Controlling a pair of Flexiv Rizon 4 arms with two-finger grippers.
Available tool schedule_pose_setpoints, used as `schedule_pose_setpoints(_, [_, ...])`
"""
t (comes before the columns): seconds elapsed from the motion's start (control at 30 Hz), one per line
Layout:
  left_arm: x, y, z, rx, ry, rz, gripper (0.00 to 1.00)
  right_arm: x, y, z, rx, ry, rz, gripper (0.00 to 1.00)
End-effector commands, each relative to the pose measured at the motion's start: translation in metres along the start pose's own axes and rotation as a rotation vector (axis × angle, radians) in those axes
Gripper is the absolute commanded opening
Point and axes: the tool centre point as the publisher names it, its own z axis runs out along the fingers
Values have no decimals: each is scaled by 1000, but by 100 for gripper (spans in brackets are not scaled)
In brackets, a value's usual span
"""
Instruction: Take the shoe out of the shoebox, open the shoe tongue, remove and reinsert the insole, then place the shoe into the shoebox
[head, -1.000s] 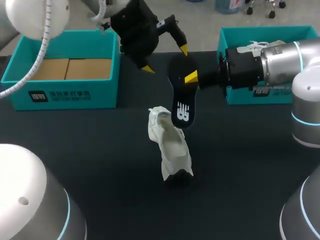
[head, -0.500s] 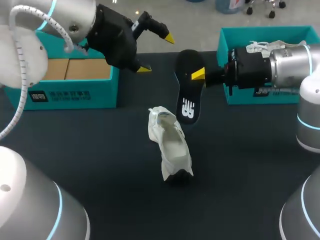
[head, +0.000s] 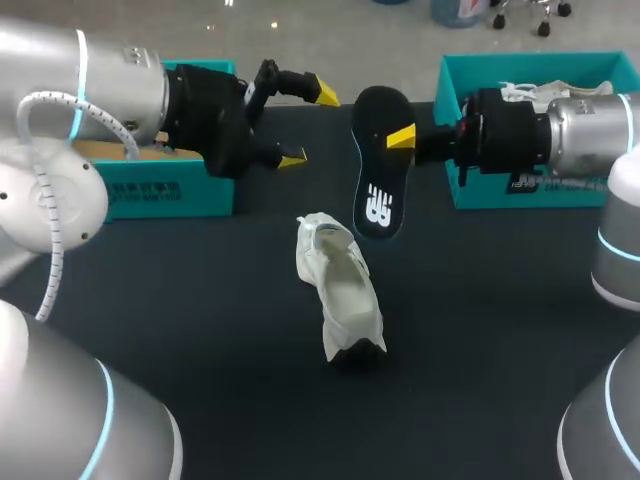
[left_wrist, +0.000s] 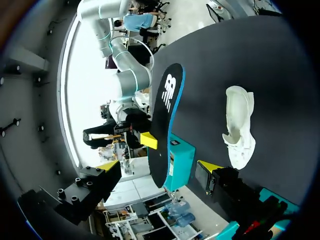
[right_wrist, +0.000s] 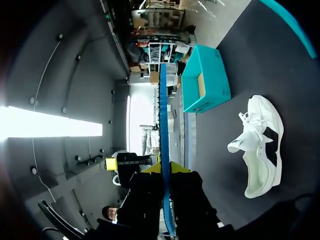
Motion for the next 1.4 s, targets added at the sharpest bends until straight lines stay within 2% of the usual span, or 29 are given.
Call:
schedule_pose_setpoints(0.03, [15, 5, 4, 12, -449, 19, 100, 7, 1, -5, 6, -19, -4, 0])
schedule_pose_setpoints(0.23, [16, 8, 8, 24, -536, 25, 100, 10, 0, -6, -2, -26, -7, 0])
schedule_pose_setpoints(0.6, [18, 4, 25, 48, -530, 42, 100, 13, -5, 7, 17, -24, 5, 0])
schedule_pose_setpoints(0.83, [13, 3, 35, 59, -551, 40, 100, 12, -8, 18, 46, -19, 15, 0])
schedule_pose_setpoints(0.9, [10, 0, 37, 74, -562, 40, 91, 11, -9, 22, 59, -19, 17, 0])
schedule_pose_setpoints(0.97, [8, -2, 39, 85, -564, 41, 87, 12, -10, 25, 70, -19, 18, 0])
schedule_pose_setpoints(1.07, [6, -6, 42, 96, -570, 42, 73, 11, -11, 29, 89, -27, 20, 0])
schedule_pose_setpoints(1.1, [5, -6, 43, 97, -574, 42, 65, 11, -11, 30, 91, -27, 20, 0])
schedule_pose_setpoints(1.13, [5, -7, 44, 97, -578, 40, 52, 10, -12, 30, 95, -29, 21, 0])
schedule_pose_setpoints(1.27, [4, -8, 44, 102, -582, 37, 42, 11, -13, 31, 103, -31, 21, 0])
schedule_pose_setpoints(1.4, [5, -10, 43, 111, -583, 35, 38, 11, -15, 32, 114, -34, 20, 0])
